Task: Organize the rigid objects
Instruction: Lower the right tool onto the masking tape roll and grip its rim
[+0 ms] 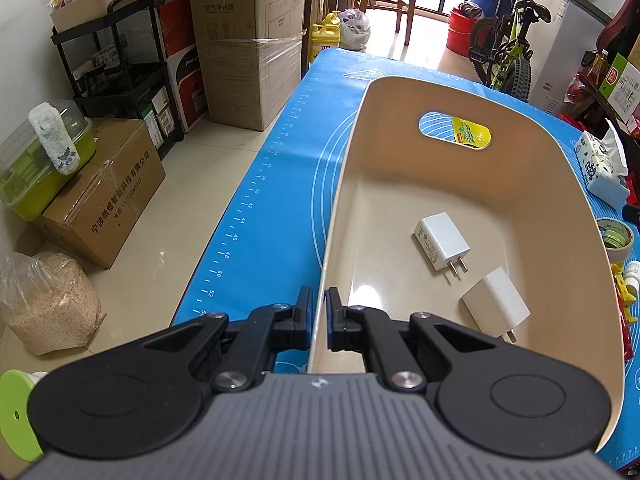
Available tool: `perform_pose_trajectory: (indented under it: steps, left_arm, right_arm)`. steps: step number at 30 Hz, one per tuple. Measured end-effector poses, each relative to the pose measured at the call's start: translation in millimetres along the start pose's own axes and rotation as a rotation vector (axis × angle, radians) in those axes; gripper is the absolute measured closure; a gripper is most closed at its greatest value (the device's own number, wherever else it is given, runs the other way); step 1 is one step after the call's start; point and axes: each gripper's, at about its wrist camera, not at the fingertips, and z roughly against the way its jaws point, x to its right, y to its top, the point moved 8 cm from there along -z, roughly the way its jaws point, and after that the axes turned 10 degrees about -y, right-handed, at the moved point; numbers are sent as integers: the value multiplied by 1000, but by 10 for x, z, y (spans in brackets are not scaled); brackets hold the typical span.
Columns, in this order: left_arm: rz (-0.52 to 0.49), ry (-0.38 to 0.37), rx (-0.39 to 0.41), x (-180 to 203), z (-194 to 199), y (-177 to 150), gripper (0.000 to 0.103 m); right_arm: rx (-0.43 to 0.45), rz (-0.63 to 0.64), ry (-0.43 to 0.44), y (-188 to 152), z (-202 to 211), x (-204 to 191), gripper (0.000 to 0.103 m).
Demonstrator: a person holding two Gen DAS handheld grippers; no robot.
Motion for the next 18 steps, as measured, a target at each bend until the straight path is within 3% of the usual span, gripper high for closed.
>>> perform_pose_trajectory:
  steps: [5, 11, 18]
  left_arm:
    - [1, -1, 0, -2, 4, -2, 95]
    - [1, -1, 0, -18, 6, -1, 95]
    - [1, -1, 0, -19, 6, 0, 95]
  right_arm:
    - [-38, -25, -76, -89, -267, 211, 39]
    - [-116, -56, -105, -205, -519, 390, 40]
    - [-143, -58, -68, -338, -566, 389, 57]
